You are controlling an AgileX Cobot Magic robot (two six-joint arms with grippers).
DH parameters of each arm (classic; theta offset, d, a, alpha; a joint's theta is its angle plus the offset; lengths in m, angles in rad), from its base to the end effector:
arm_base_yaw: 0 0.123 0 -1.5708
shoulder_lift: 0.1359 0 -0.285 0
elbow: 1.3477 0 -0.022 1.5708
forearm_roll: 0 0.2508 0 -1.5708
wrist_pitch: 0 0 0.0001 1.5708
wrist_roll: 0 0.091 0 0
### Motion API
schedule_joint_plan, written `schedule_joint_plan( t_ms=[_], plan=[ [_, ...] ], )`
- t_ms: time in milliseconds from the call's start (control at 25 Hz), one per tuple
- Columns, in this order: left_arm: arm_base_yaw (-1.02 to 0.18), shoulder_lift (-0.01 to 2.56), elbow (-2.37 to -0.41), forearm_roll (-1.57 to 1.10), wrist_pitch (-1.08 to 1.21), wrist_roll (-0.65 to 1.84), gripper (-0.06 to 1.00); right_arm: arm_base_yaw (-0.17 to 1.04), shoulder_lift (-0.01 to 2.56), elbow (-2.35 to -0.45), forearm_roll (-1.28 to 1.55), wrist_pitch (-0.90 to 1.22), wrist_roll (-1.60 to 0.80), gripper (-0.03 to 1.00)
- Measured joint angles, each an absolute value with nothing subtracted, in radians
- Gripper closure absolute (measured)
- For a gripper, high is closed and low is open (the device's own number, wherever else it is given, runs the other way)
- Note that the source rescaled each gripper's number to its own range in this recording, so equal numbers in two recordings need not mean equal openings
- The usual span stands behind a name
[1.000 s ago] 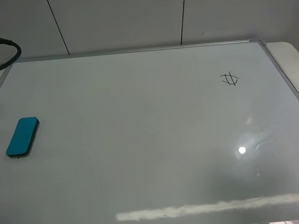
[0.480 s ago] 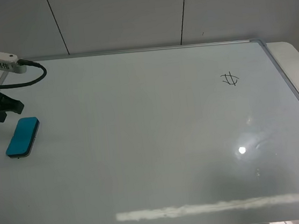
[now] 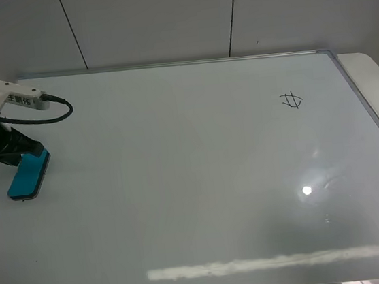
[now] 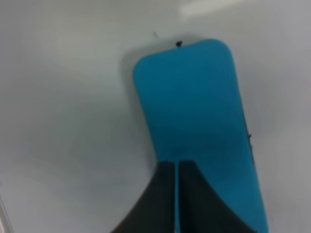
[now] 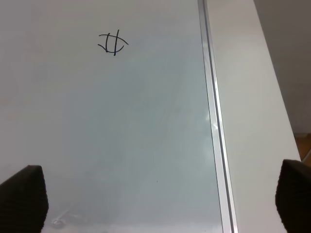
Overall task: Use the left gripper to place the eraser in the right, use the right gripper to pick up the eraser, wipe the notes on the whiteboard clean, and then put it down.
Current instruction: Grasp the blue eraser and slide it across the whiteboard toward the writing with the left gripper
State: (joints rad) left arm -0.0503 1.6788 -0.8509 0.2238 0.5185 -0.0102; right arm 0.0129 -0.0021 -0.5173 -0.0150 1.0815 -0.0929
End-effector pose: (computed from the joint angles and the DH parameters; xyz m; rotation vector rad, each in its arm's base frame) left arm 0.2975 -0.0049 0.1607 0.3060 2.8051 0.1862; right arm -0.0080 -0.0013 0.2804 -0.1071 2.0435 -0.0679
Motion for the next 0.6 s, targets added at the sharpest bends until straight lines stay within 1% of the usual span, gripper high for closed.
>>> schedule_joint_plan(
  t_ms=[600],
  plan=[
    [-0.05, 1.737, -0.852, 0.209, 0.48, -0.015, 0.94, 0.013, -0.002, -0.517, -0.015, 1.082, -0.093, 0.1]
  ],
)
